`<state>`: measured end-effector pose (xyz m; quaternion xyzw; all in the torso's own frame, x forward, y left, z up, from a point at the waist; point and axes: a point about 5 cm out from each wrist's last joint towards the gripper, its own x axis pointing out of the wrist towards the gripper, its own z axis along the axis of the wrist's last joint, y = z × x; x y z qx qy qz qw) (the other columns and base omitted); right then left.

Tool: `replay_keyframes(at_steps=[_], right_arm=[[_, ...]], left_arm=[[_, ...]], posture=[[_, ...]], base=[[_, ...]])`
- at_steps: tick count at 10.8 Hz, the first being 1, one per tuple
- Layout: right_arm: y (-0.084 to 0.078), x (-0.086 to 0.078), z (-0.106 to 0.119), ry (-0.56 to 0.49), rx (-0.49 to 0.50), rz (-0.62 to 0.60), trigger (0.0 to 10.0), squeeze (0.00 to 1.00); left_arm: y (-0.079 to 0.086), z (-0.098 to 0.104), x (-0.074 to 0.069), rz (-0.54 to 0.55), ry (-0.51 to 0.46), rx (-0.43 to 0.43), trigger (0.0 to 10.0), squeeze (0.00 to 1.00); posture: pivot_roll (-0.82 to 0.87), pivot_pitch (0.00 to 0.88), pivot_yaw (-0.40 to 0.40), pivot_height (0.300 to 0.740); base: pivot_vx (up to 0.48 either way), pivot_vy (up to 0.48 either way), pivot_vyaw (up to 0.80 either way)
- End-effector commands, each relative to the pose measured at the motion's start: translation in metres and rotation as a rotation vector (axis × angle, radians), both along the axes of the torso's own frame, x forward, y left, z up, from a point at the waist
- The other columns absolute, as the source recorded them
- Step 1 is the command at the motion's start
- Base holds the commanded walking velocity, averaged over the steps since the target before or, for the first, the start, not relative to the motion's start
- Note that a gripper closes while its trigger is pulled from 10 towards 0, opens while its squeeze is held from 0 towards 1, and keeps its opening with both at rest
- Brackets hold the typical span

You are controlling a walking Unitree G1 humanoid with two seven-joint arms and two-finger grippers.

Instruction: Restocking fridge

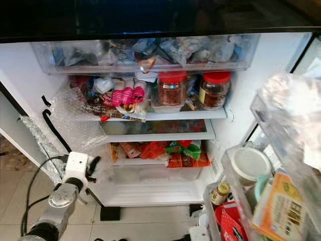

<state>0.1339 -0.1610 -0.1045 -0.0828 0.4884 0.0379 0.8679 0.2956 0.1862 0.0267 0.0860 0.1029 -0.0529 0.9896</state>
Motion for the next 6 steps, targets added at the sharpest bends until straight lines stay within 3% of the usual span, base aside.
replay_keyframes(at_steps=[1, 3, 6], right_arm=[[0.006, -0.007, -0.003, 0.034, 0.002, 0.008, 10.0, 0.00], [0.018, -0.003, -0.002, 0.029, 0.010, 0.014, 10.0, 0.00], [0.020, 0.013, 0.003, 0.006, -0.002, 0.032, 10.0, 0.00]], left_arm=[[-0.002, -0.008, -0.006, -0.030, 0.049, -0.035, 10.0, 0.00], [-0.008, -0.013, -0.011, -0.070, 0.074, -0.076, 10.0, 0.00], [-0.016, 0.023, -0.007, -0.184, -0.121, -0.023, 10.0, 0.00]], posture=[[-0.11, 0.068, 0.022, 0.740], [-0.11, 0.068, 0.022, 0.740], [-0.11, 0.068, 0.021, 0.740]], base=[[0.000, 0.000, 0.00], [0.000, 0.000, 0.00], [0.000, 0.000, 0.00]])
